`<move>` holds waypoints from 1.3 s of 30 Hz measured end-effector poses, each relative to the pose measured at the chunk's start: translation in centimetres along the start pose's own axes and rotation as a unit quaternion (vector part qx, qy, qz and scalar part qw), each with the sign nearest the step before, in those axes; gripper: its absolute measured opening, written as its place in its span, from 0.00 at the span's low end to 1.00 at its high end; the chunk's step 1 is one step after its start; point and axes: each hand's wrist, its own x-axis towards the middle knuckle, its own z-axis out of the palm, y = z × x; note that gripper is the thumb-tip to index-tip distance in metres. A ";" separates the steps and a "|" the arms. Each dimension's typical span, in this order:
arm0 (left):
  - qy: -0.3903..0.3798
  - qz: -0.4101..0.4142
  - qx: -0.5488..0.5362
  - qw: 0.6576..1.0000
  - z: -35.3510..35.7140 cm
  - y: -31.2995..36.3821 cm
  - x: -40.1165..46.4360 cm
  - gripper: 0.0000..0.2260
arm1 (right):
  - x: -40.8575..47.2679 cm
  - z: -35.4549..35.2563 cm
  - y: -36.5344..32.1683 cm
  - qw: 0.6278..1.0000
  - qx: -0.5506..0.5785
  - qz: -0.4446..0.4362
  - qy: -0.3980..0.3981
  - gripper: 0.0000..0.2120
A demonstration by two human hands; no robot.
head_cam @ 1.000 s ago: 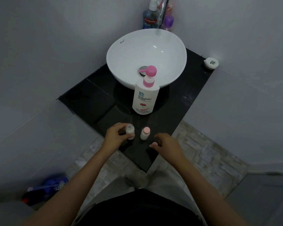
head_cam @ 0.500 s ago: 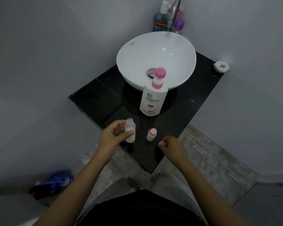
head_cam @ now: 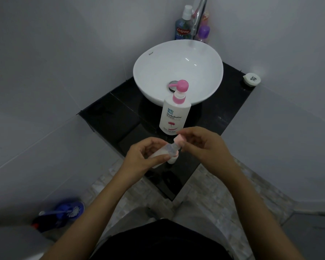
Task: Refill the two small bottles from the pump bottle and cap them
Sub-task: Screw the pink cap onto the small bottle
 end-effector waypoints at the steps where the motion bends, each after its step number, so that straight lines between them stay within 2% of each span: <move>1: 0.000 0.003 -0.001 1.000 0.0 0.1 -0.1 0.17 | 0.0 -0.1 0.0 1.000 -0.002 -0.002 -0.001 0.11; 9: 0.000 0.004 -0.009 1.000 0.5 1.0 -0.4 0.14 | -0.5 -1.0 -0.1 0.998 -0.027 -0.026 -0.059 0.15; 13: 0.005 0.000 -0.006 1.000 0.8 1.0 -0.4 0.15 | -0.6 -0.7 -0.1 0.999 -0.018 0.009 -0.037 0.04; 16: 0.003 -0.001 0.003 1.000 1.0 0.9 -0.4 0.16 | -0.5 -0.5 0.2 0.996 -0.085 0.028 -0.010 0.12; 18: 0.004 -0.003 0.001 1.000 1.1 1.0 -0.4 0.15 | -0.6 -0.8 0.1 0.998 -0.067 0.013 -0.007 0.13; 21: 0.010 -0.010 -0.006 1.000 1.1 1.0 -0.3 0.14 | -0.8 -1.6 0.2 0.998 -0.038 -0.014 -0.043 0.13; 25: 0.009 -0.015 0.001 1.000 1.1 1.0 -0.2 0.14 | -0.5 -1.0 0.3 0.999 -0.025 0.014 -0.031 0.04; 28: 0.011 -0.020 0.006 1.000 1.1 0.9 -0.3 0.16 | -0.4 -0.8 0.3 0.998 -0.051 0.026 -0.016 0.07; 31: 0.016 -0.024 0.003 1.000 1.0 1.0 -0.3 0.15 | -0.4 -1.5 0.3 0.998 -0.015 -0.003 -0.064 0.10; 34: 0.016 -0.026 -0.002 1.000 1.0 1.1 -0.2 0.14 | -0.4 -1.1 0.4 0.998 -0.017 0.020 -0.060 0.08; 37: 0.017 -0.027 -0.001 0.999 1.1 1.3 -0.2 0.14 | -0.3 -0.5 0.3 0.996 -0.063 0.059 -0.027 0.20; 39: 0.021 -0.028 -0.002 0.999 1.0 1.4 -0.2 0.14 | -0.3 -0.6 0.4 0.998 -0.029 0.052 -0.030 0.14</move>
